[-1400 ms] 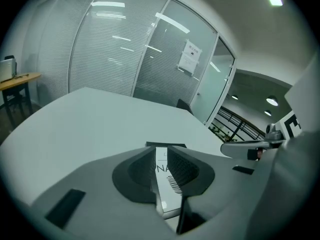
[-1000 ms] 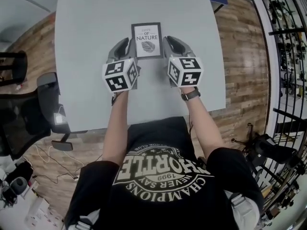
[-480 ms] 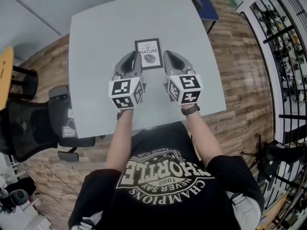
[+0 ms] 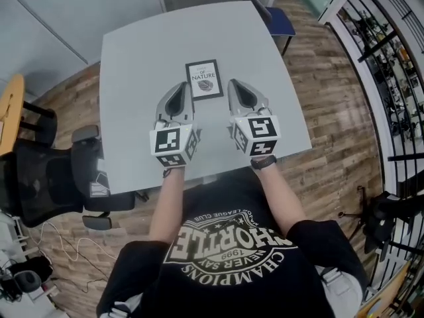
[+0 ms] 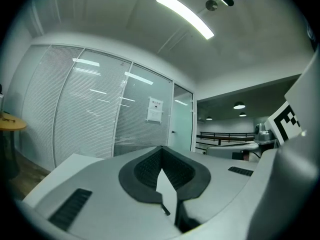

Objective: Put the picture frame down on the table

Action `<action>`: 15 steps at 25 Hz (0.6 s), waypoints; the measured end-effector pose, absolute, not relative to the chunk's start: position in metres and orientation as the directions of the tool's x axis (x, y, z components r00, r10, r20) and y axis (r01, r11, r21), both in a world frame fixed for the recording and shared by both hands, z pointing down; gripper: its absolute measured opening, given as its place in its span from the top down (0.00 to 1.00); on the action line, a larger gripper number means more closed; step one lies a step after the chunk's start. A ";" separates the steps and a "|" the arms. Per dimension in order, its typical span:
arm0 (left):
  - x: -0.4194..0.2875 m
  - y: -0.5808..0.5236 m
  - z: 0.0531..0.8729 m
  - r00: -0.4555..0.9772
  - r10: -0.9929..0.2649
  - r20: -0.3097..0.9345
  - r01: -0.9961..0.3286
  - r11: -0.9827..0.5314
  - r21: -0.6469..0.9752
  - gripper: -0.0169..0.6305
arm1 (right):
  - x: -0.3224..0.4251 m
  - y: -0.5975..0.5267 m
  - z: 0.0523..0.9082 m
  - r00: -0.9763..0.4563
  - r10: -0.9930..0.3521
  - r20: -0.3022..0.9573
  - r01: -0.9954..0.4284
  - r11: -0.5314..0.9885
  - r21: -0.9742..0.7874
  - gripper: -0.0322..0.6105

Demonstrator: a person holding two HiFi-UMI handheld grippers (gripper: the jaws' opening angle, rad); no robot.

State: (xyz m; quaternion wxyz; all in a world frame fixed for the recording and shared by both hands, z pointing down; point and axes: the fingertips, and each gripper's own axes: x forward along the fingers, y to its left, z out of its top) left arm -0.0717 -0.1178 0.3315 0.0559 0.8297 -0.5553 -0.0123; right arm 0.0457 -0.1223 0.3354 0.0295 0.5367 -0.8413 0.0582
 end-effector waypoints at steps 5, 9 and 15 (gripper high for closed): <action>-0.065 -0.106 0.331 0.389 -0.921 0.035 -0.917 -0.383 0.110 0.97 | 0.061 -0.114 0.330 -0.404 -0.909 0.102 -0.915 0.402 -0.038 0.95; -0.064 -0.105 0.333 0.390 -0.920 0.040 -0.916 -0.384 0.116 0.97 | 0.066 -0.114 0.329 -0.397 -0.912 0.103 -0.918 0.396 -0.032 0.95; -0.072 -0.110 0.336 0.377 -0.925 0.048 -0.921 -0.368 0.131 0.97 | 0.057 -0.117 0.331 -0.415 -0.903 0.110 -0.909 0.416 -0.021 0.95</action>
